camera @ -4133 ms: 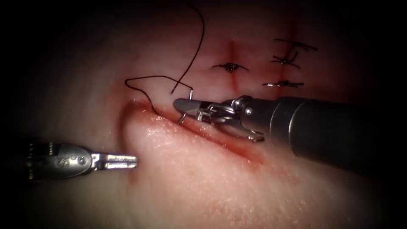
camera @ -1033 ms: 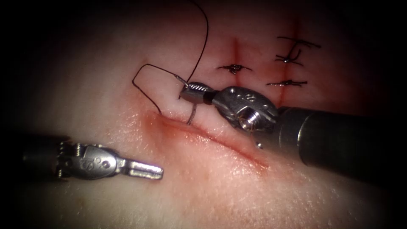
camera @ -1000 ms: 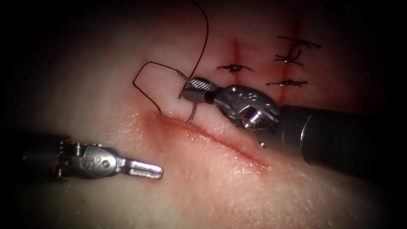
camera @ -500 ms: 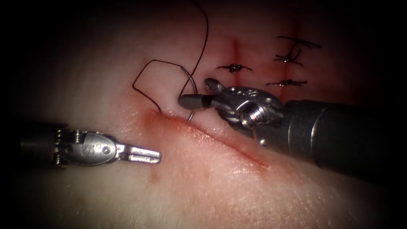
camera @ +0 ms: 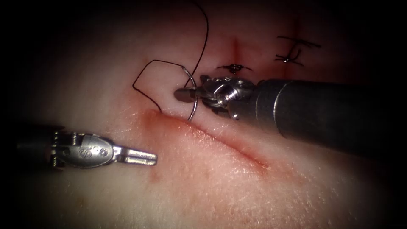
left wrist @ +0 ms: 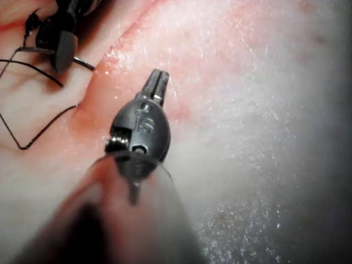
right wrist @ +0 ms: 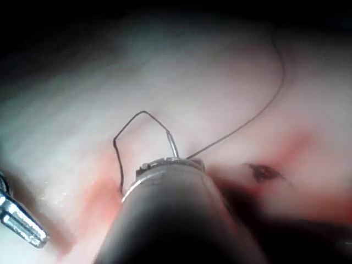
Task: Wound Closure
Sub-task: Using the right end-effector pass the needle through the bottom of the incision.
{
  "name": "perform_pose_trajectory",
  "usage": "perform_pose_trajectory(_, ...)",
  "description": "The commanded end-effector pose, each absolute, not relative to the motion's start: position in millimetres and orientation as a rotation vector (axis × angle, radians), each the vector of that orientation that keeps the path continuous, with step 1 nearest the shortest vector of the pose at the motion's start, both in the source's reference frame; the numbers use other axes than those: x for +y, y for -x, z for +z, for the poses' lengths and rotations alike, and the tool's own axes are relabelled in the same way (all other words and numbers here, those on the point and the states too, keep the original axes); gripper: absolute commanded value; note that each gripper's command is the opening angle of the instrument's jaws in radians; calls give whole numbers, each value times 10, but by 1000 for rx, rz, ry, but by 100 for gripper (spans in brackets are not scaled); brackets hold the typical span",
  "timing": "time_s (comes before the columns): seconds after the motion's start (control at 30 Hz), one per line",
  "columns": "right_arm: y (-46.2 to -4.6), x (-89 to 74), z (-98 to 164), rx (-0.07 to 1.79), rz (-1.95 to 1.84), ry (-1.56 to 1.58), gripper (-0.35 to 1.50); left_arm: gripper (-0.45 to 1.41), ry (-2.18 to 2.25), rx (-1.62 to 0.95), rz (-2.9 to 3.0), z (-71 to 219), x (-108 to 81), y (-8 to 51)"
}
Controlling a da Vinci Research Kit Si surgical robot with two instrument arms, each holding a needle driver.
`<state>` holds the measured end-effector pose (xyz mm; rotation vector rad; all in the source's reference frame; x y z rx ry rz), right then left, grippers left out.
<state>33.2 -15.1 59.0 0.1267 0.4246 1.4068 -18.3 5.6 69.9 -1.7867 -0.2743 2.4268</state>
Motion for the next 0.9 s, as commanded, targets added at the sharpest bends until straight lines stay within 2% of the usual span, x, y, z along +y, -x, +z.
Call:
perform_pose_trajectory(0.03,-343,-146,597,420,1401,-124,101,-45,1786,-279,2429,705,52,188)
perform_pose_trajectory(0.1,-343,-146,600,408,1400,-125,93,-45,1782,-275,2430,705,52,188)
perform_pose_trajectory(0.13,-343,-146,601,401,1399,-130,37,-45,1780,-277,2433,706,52,188)
perform_pose_trajectory(0.17,-343,-147,600,385,1409,-110,-35,-45,1779,-277,2434,706,52,188)
perform_pose_trajectory(0.37,-345,-143,593,421,1418,-170,-35,-45,1786,-275,2438,706,51,187)
perform_pose_trajectory(0.53,-349,-146,586,637,1308,-219,-35,-45,1784,-282,2435,708,53,182)
perform_pose_trajectory(0.57,-355,-148,583,738,1255,-224,-35,-45,1781,-287,2431,710,53,180)
perform_pose_trajectory(0.6,-355,-148,583,738,1255,-224,-35,-45,1781,-287,2431,710,53,180)
perform_pose_trajectory(0.63,-362,-150,579,843,1246,-238,-35,-45,1780,-289,2435,711,53,179)
perform_pose_trajectory(0.77,-379,-152,565,1041,1332,-356,-35,-45,1773,-306,2427,714,52,174)
perform_pose_trajectory(0.9,-385,-159,560,1121,1438,-402,-35,-45,1769,-323,2432,713,51,168)
